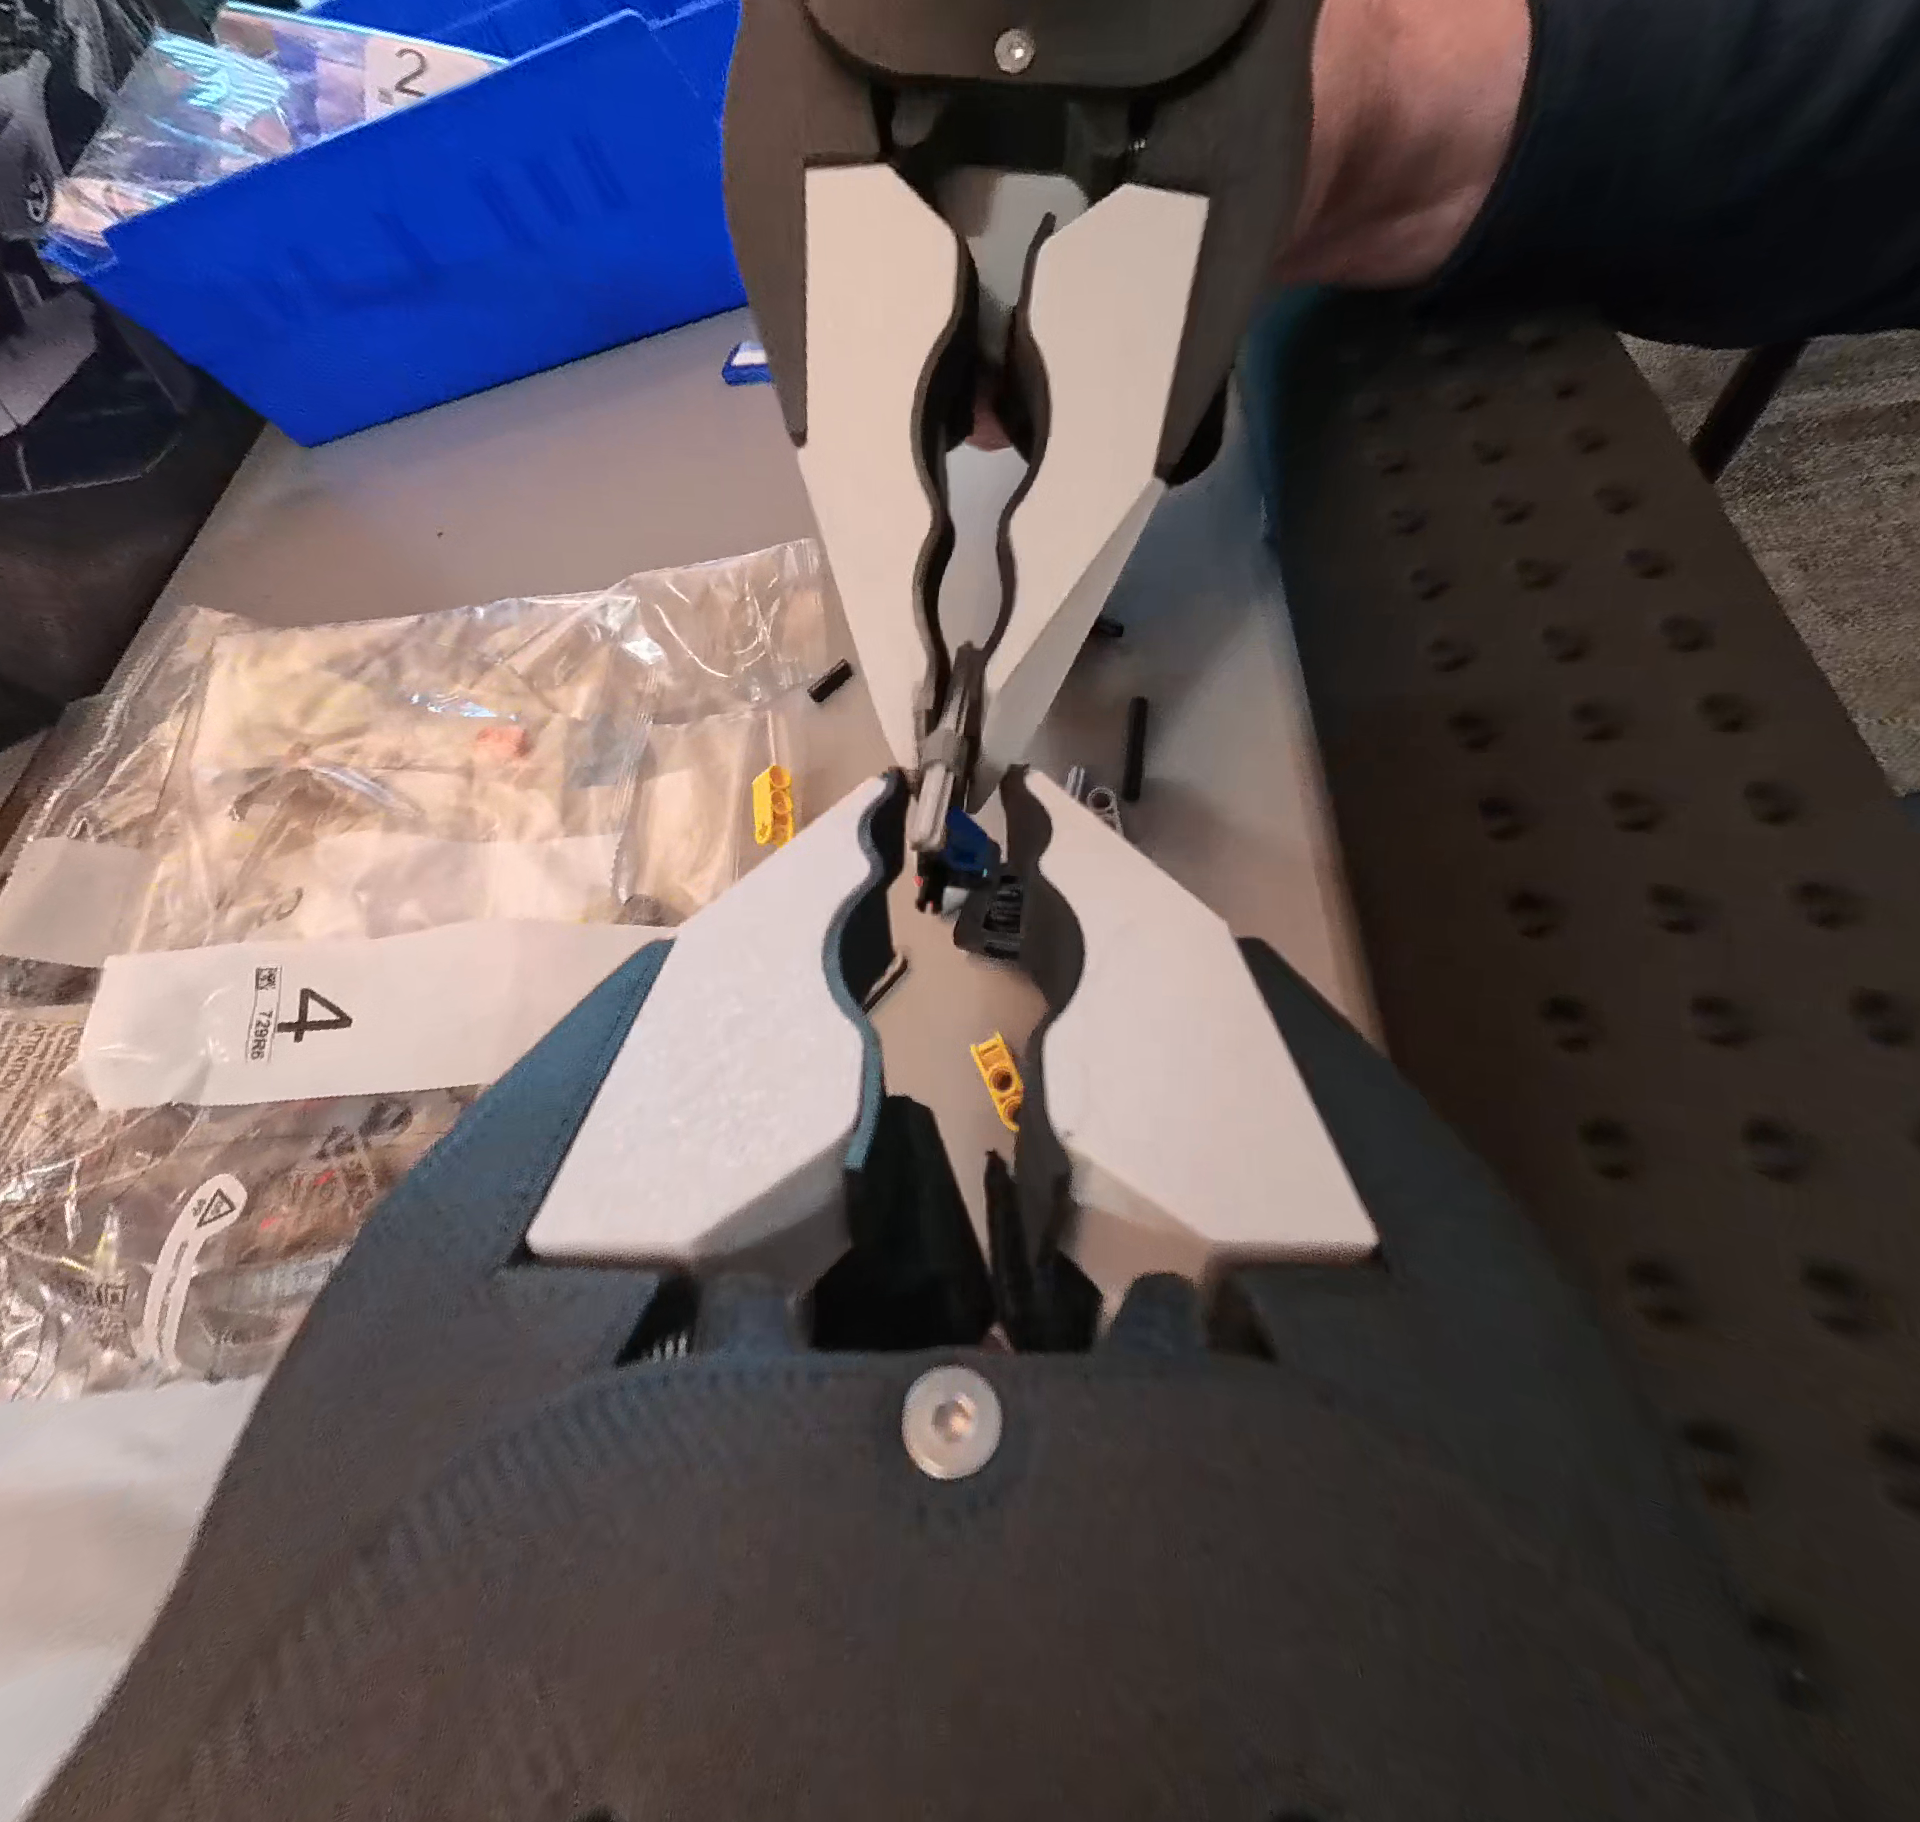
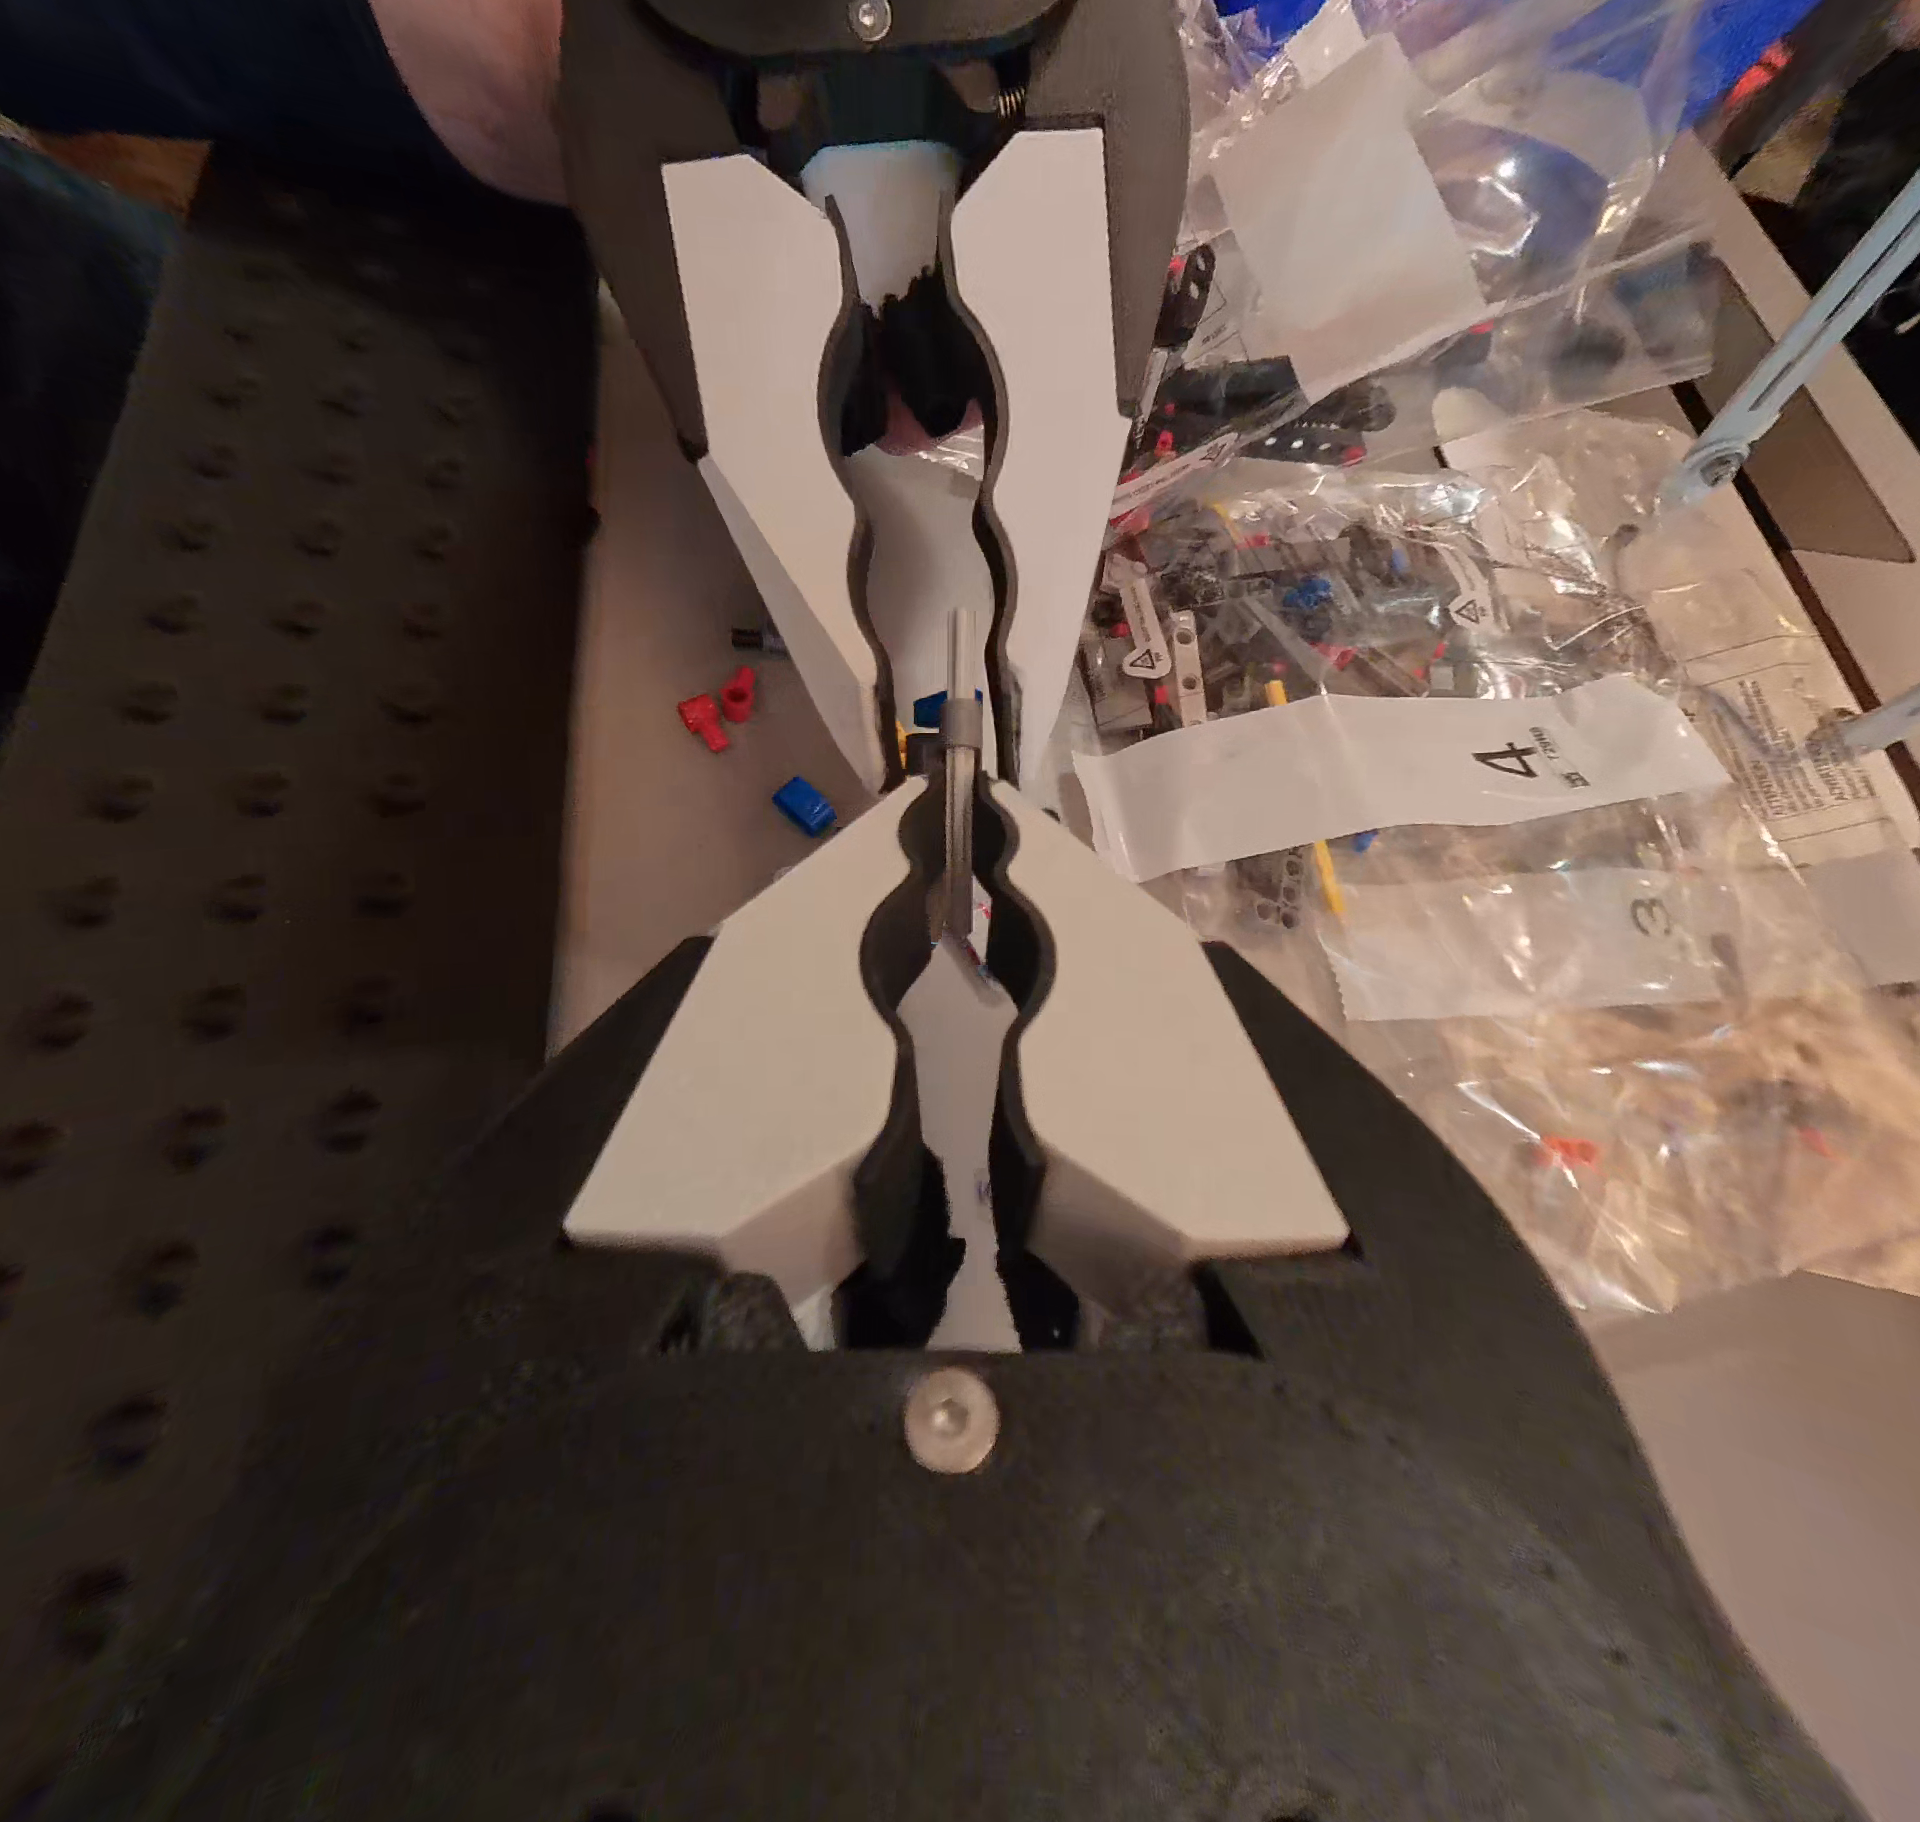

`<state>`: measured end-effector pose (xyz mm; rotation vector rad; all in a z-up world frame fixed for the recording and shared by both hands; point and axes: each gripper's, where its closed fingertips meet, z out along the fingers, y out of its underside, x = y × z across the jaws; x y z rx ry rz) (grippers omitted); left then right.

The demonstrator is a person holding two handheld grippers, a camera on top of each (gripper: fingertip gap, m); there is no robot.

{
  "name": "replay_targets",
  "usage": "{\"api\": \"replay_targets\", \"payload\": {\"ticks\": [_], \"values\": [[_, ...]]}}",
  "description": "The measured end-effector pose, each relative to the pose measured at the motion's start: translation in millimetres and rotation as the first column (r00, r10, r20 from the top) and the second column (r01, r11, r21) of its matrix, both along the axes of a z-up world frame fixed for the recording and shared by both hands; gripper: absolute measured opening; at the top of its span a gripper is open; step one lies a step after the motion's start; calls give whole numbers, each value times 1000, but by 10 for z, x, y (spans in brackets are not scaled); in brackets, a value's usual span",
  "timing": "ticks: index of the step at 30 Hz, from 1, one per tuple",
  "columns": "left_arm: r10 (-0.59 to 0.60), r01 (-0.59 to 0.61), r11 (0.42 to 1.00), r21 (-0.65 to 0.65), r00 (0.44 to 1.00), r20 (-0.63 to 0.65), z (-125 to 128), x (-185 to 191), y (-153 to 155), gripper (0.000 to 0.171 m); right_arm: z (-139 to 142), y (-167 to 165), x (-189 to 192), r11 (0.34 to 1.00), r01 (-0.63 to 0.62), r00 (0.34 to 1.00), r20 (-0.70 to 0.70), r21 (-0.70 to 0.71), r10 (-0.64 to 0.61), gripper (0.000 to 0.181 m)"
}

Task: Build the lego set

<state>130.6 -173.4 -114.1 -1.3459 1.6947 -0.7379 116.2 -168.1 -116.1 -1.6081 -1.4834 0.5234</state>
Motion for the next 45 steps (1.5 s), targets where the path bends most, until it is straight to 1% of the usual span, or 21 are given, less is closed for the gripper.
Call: {"api": "replay_targets", "payload": {"ticks": [3, 5, 6, 9, 12, 14, 25, 45], "values": [[3, -3, 1000, 27, 1000, 4, 34, -7, 2, 16, 37, -3, 10, 999, 4, 1000, 17, 53, -4, 1], [8, -9, 999, 39, 1000, 7, 61, -31, 16, 11, 64, 6, 32, 997, 14, 1000, 23, 81, -16, 2], [1, -1, 1000, 24, 1000, 25, 96, -34, -3, 10, 94, -10, 29, 997, 7, 1000, 6, 77, -8, 2], [-7, 7, 999, 44, 1000, 6, 81, -41, -30, 9, 72, -38, 31, 997, -5, 1000, 23, 76, 3, 2], [-20, 19, 1000, 11, 998, 53, 177, -62, -45, 7, 124, -56, 23, 997, -12, 1000, 2, 77, 12, 2], [-21, 20, 1000, 24, 999, 38, 157, -70, -50, 7, 96, -57, 25, 995, -11, 1000, 28, 95, 8, 2], [-62, 63, 998, -13, 996, 71, 209, -99, -134, 7, 132, -155, 19, 997, -60, 998, -23, 44, 61, 3], [-90, 98, 994, -49, 987, 131, 319, -145, -177, 7, 246, -227, 70, 994, -104, 990, -93, 24, 106, 3]]}}
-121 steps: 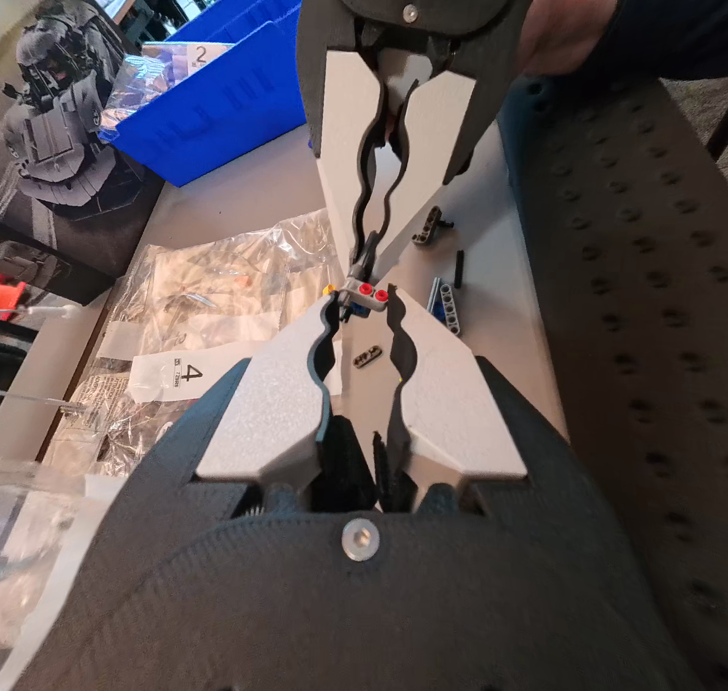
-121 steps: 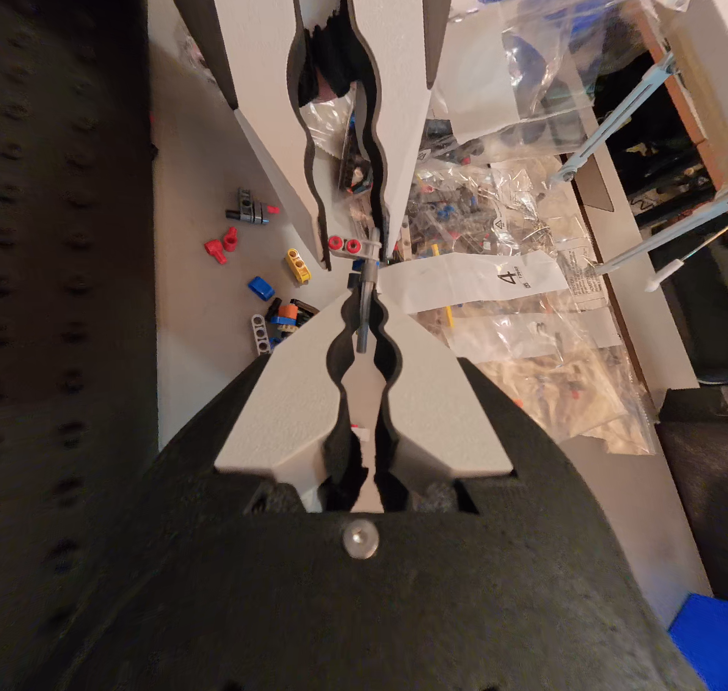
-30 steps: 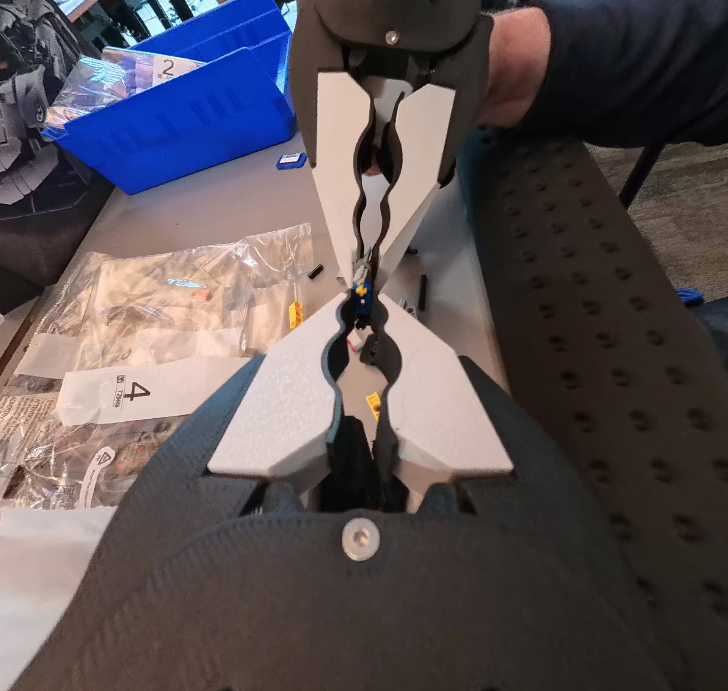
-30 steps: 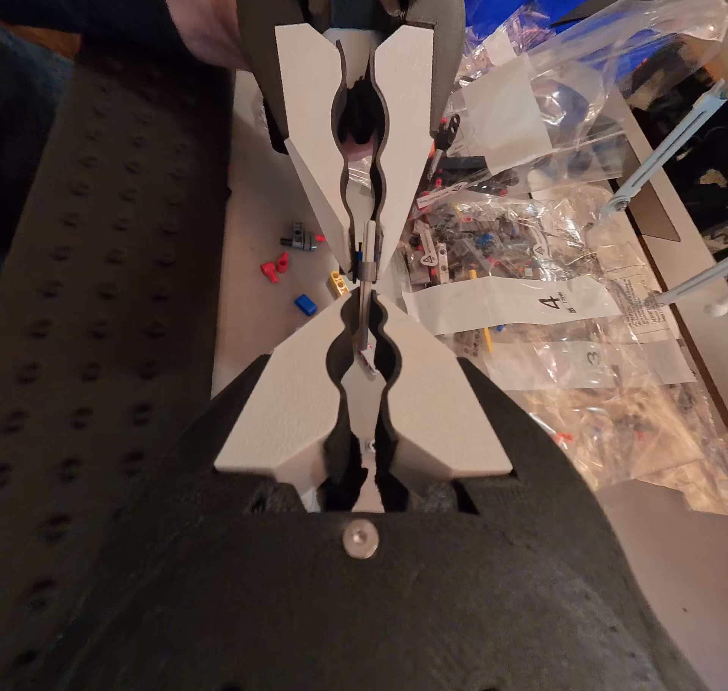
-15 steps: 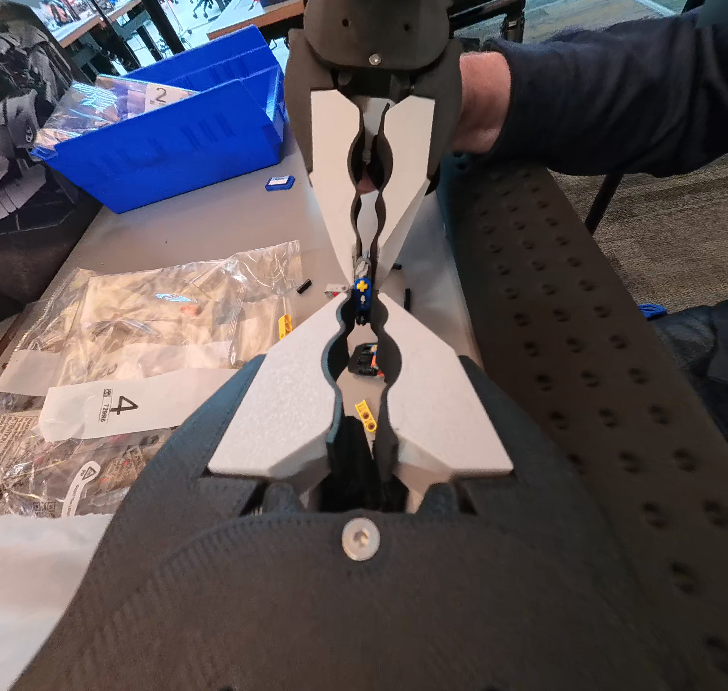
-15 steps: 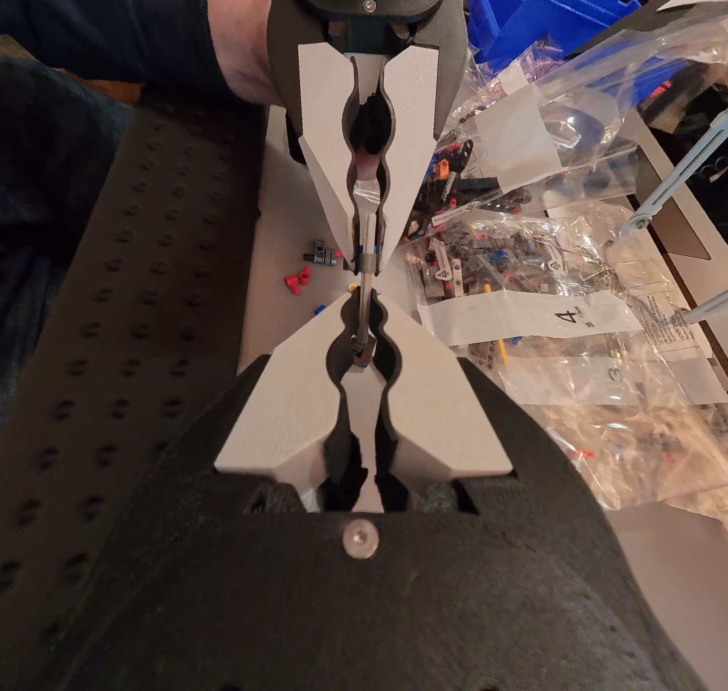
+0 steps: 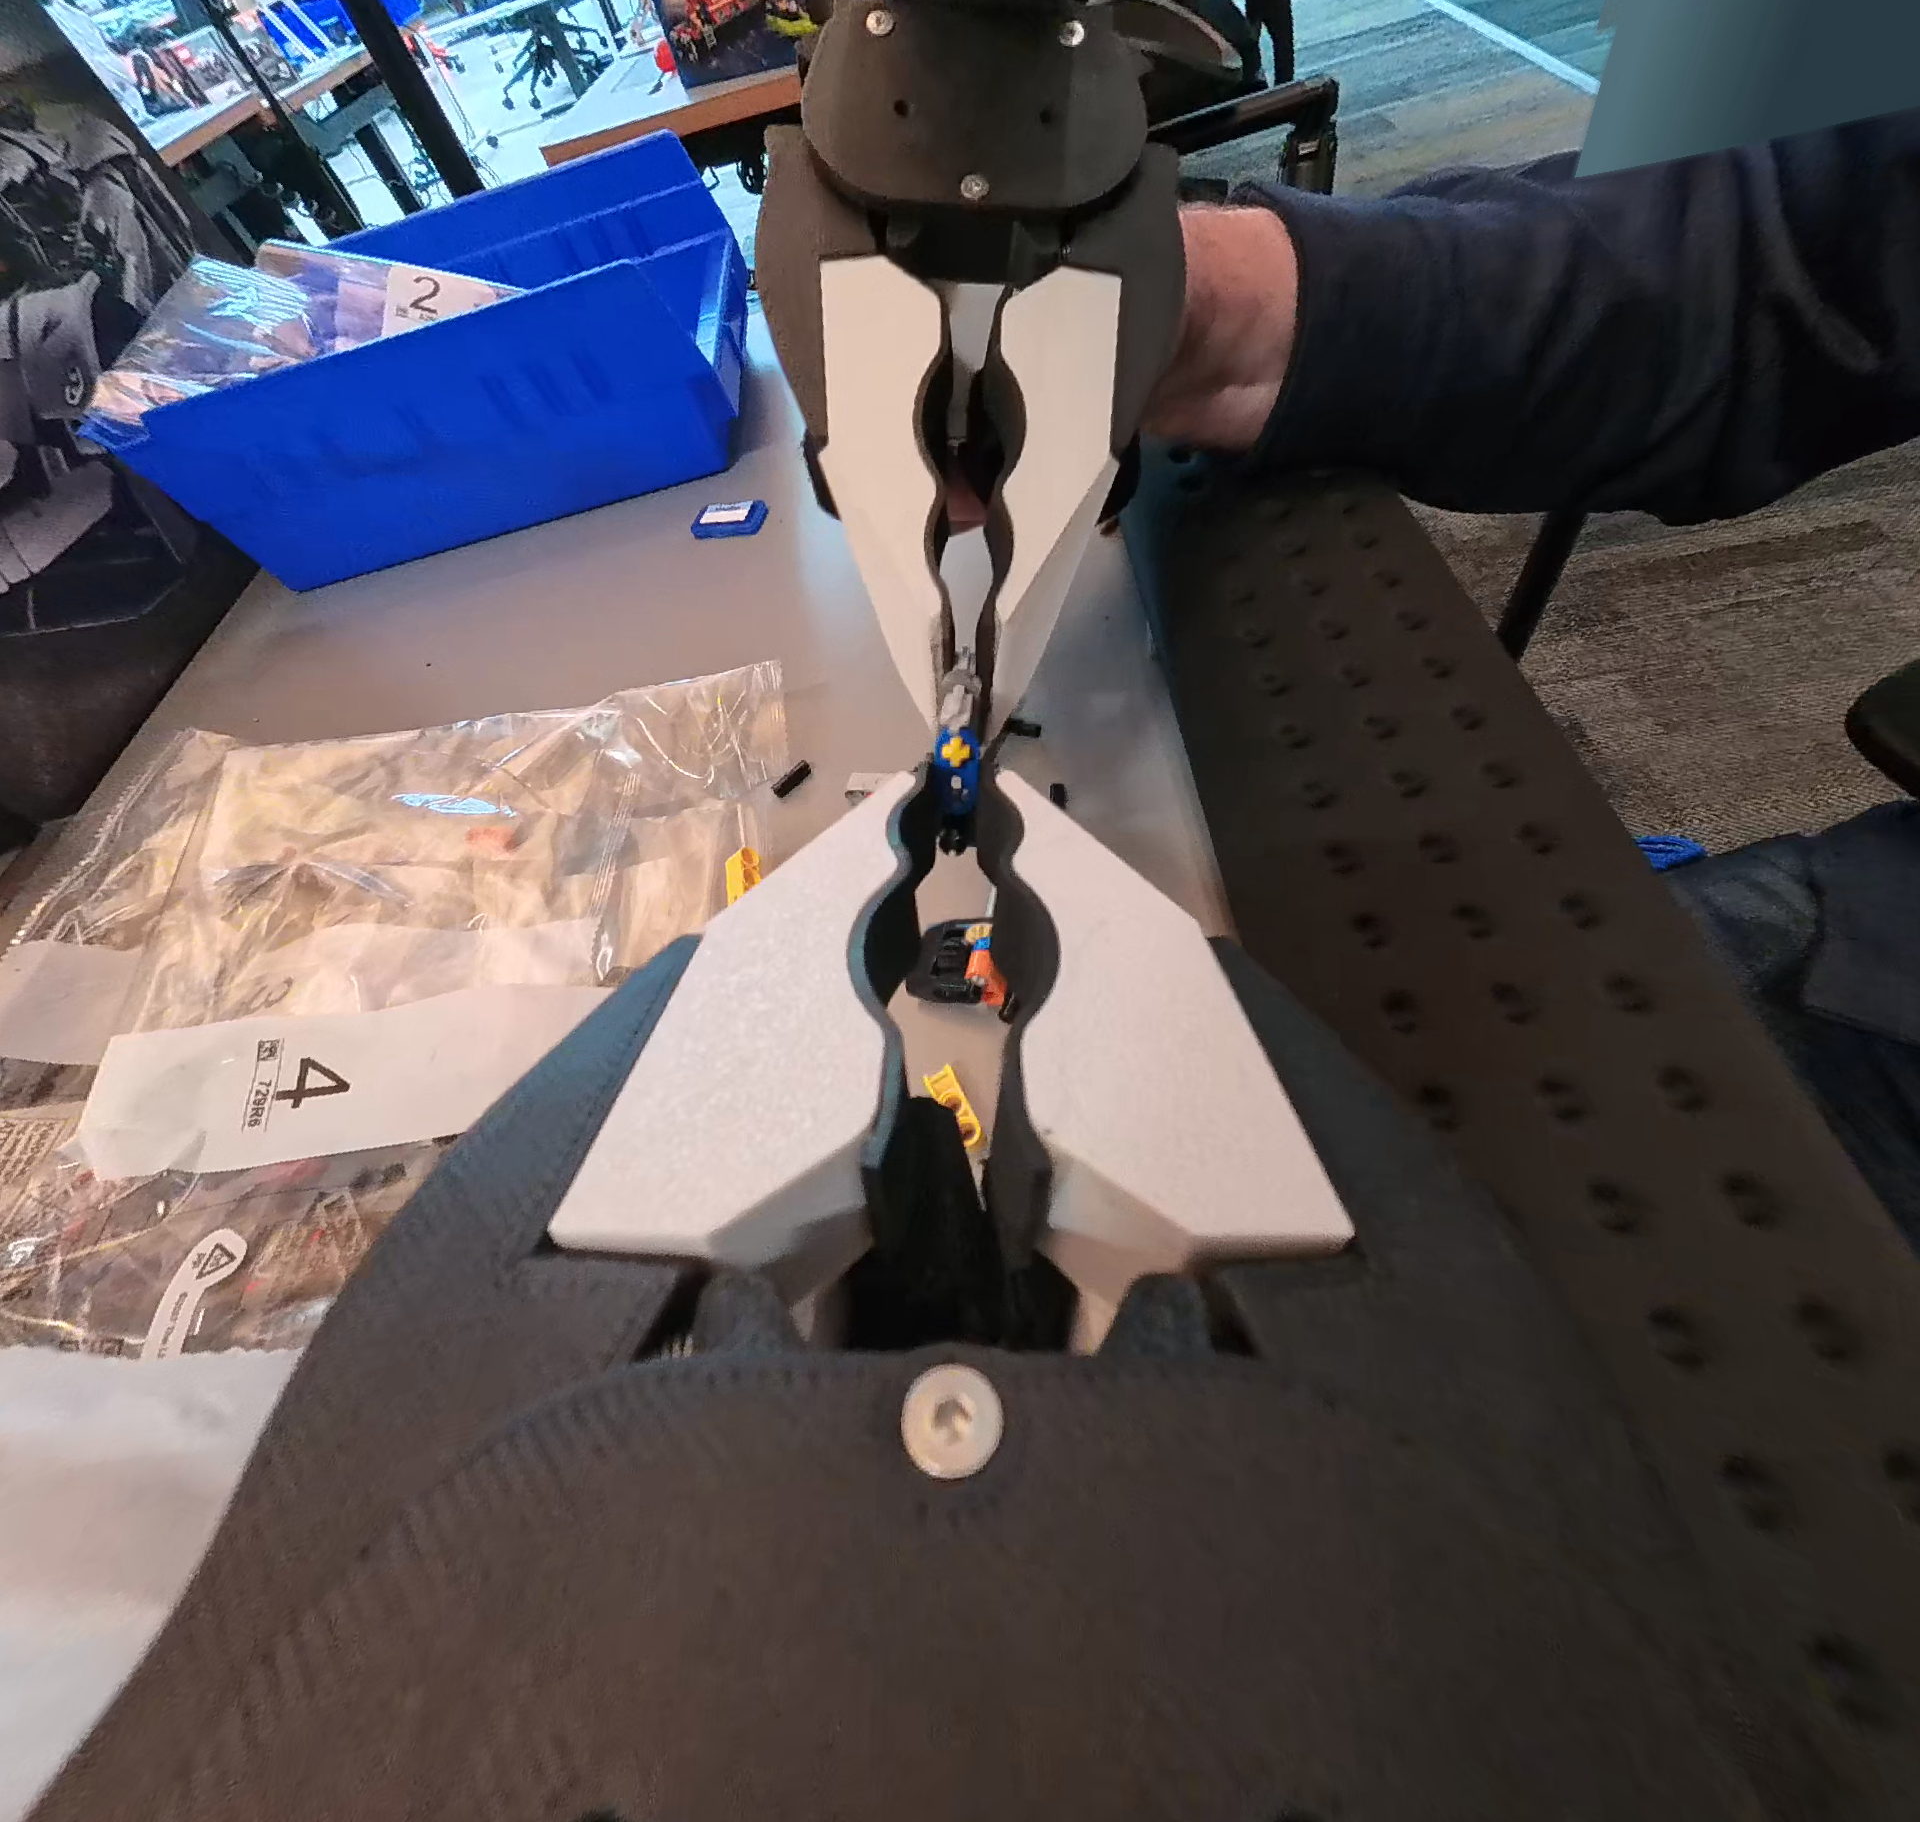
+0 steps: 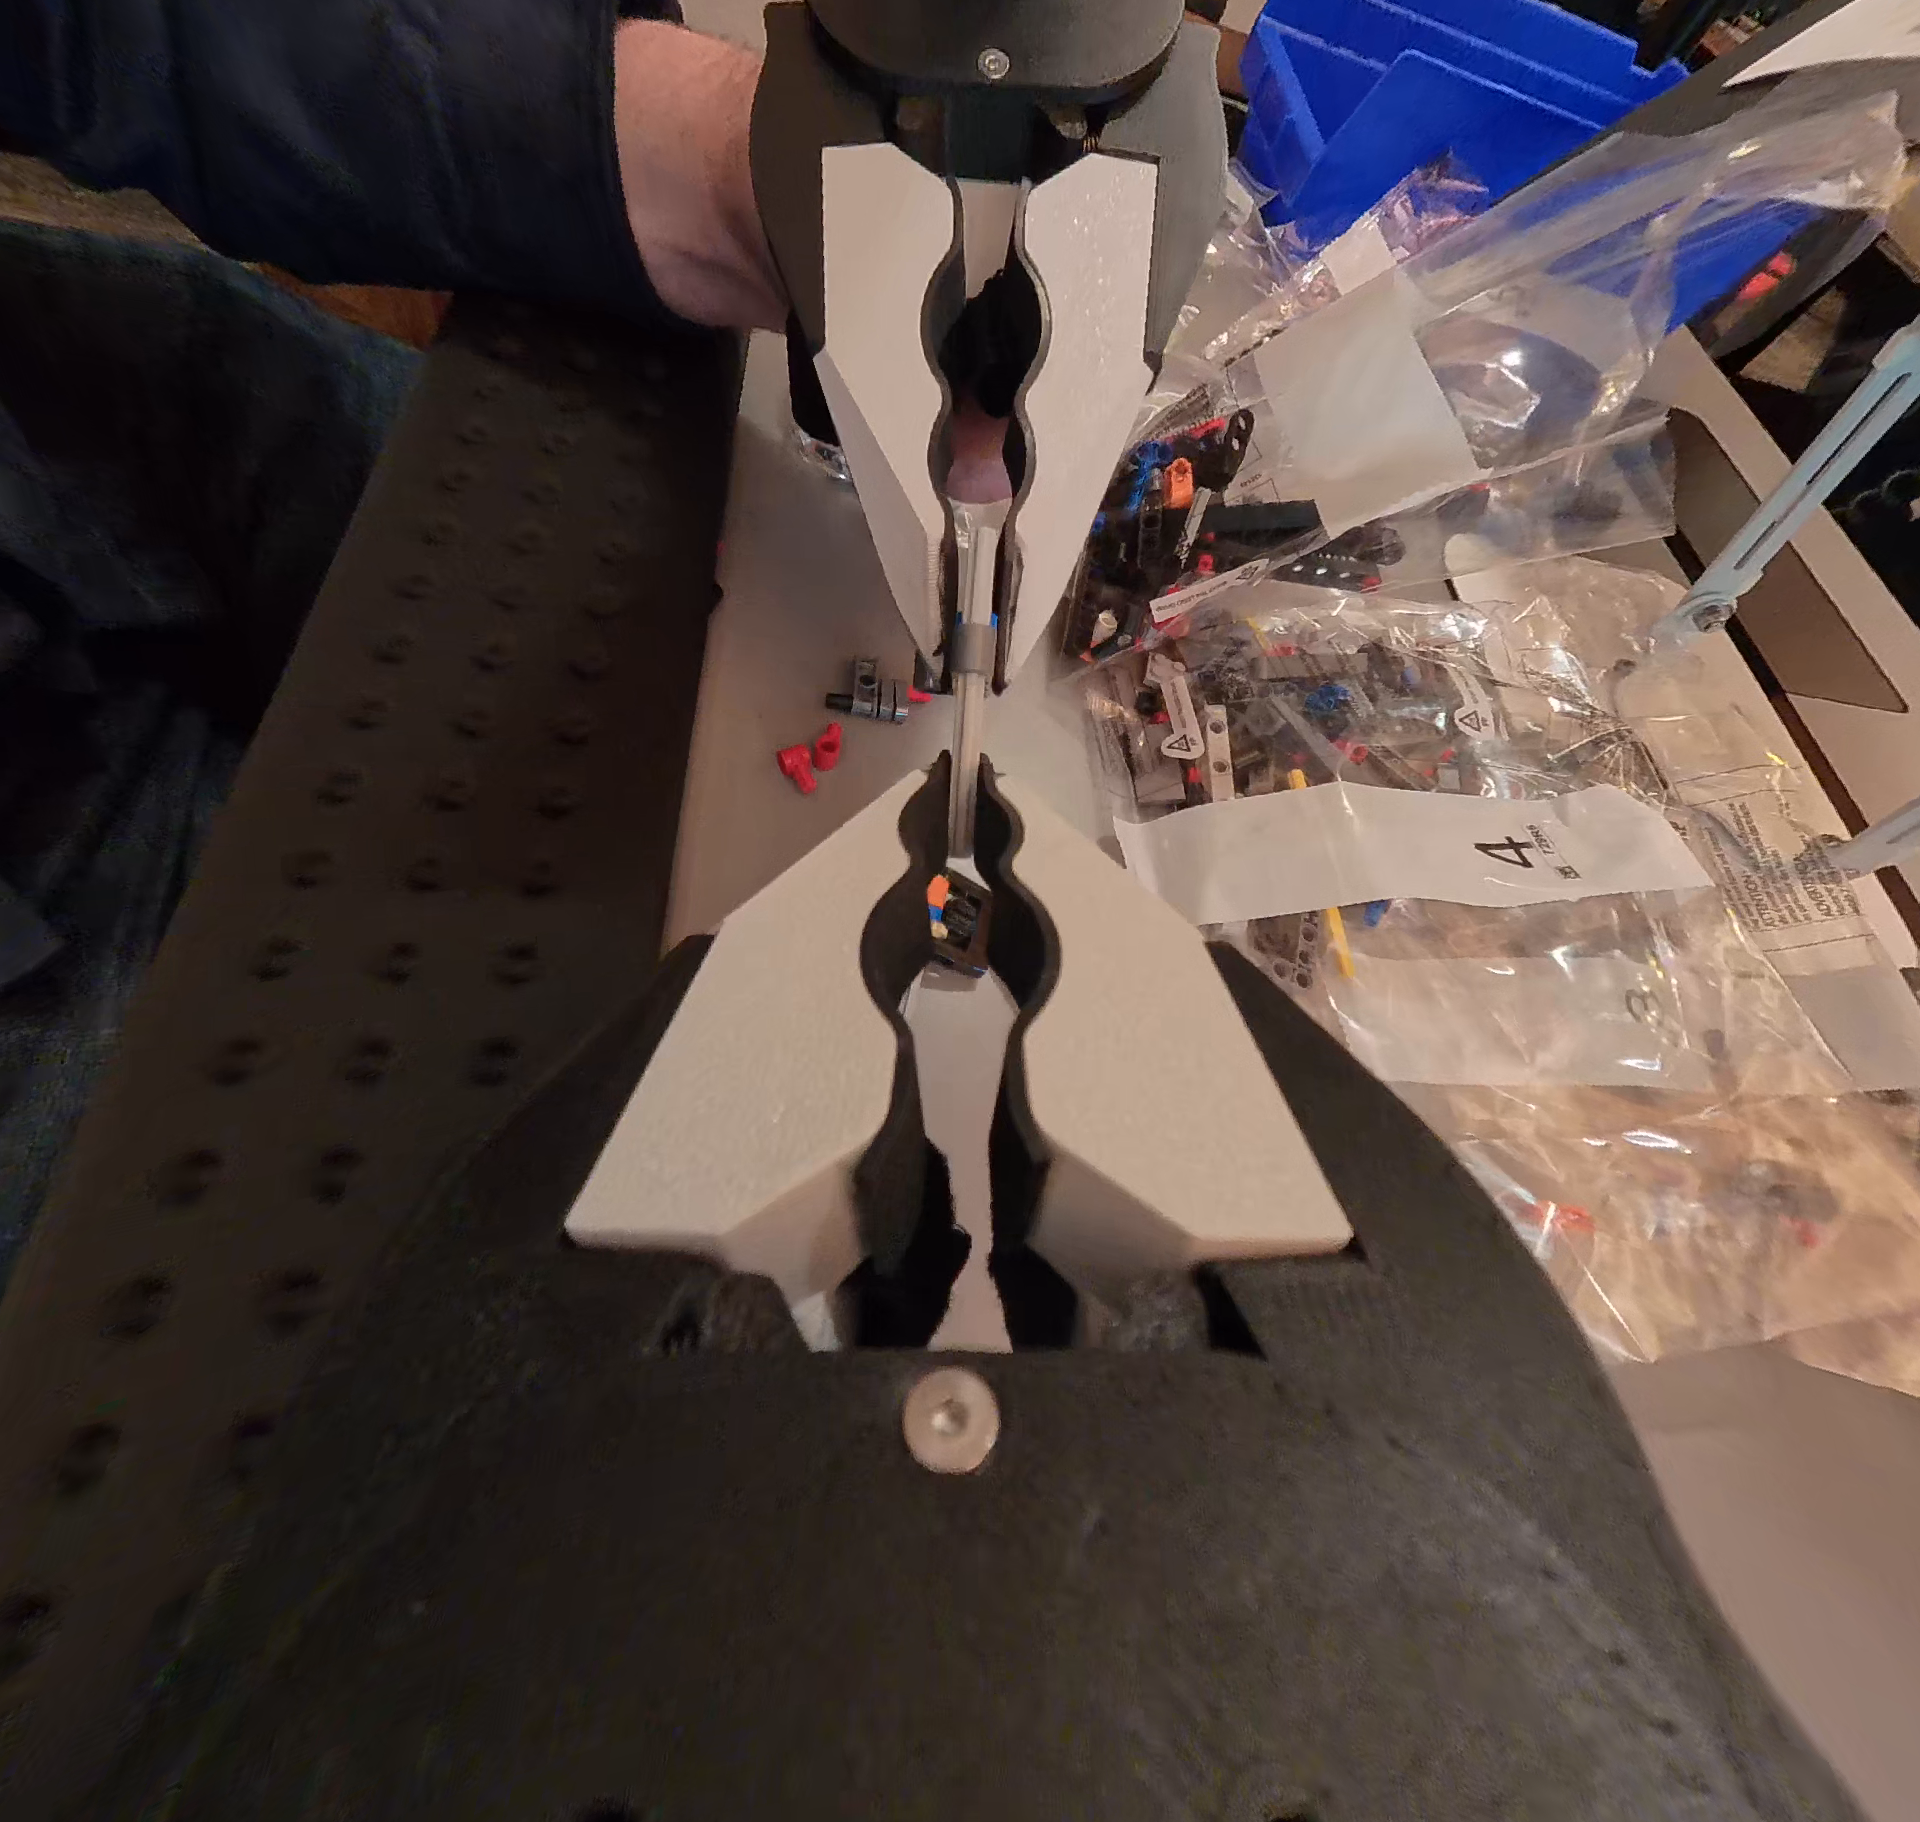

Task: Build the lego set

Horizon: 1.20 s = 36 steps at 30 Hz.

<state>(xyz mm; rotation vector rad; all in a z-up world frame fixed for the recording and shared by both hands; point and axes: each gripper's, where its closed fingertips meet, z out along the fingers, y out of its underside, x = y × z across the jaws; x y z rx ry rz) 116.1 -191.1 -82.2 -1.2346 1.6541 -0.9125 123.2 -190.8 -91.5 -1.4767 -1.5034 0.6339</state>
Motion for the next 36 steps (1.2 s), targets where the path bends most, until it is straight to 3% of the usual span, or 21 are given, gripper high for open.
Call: {"api": "replay_targets", "payload": {"ticks": [20, 23, 27, 30, 36], "values": [[22, -21, 998, -56, 1000, 19, 28, -54, 90, 7, 4, 96, 25, 999, 46, 999, -18, -1, -46, 3], [17, -17, 999, -49, 1000, -9, -33, -46, 80, 7, -80, 99, 28, 998, 57, 998, 39, -7, -57, 1], [38, -37, 998, -45, 999, 20, 15, -9, 106, 21, -141, 100, 6, 998, 57, 996, 71, -12, -56, 1], [25, -25, 999, -24, 1000, -7, -44, 5, 74, 8, -118, 113, -4, 998, 66, 996, 66, 4, -66, 1], [28, -28, 999, -31, 999, 30, 20, 17, 77, 6, -102, 118, -19, 996, 76, 994, 73, 41, -79, 0]]}}
